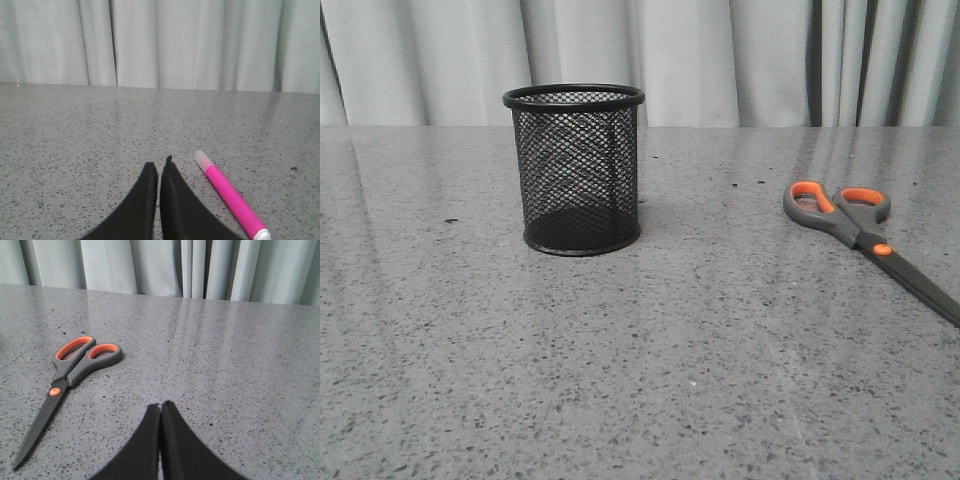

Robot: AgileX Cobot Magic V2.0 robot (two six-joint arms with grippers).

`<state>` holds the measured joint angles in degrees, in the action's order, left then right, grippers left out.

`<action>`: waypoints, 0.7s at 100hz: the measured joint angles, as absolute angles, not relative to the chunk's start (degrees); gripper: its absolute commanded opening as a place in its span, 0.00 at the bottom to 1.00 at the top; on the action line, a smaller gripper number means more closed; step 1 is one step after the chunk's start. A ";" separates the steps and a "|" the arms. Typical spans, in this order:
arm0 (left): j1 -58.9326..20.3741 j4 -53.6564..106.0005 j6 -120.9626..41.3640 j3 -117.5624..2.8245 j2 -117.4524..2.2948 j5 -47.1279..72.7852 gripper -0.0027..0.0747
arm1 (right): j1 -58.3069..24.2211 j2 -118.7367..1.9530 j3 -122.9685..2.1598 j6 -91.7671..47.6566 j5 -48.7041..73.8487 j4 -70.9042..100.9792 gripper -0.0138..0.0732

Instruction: Put pen and scissors into bin

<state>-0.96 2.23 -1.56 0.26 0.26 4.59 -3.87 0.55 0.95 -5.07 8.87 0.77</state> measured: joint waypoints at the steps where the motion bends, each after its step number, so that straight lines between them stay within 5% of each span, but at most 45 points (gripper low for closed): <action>1: -0.96 2.23 -1.56 0.26 0.26 4.59 0.01 | -3.87 0.55 0.95 -5.07 8.87 0.77 0.10; 36: -0.96 4.33 -1.56 0.26 0.26 4.59 0.01 | -3.87 0.55 0.95 -5.07 4.55 1.27 0.10; 70: -0.96 26.08 -1.56 0.26 0.26 4.24 0.01 | -3.87 0.55 0.95 -5.07 1.99 16.84 0.10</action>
<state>-0.96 26.08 -1.56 0.26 0.26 4.24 -3.87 0.55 0.95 -5.07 1.99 16.84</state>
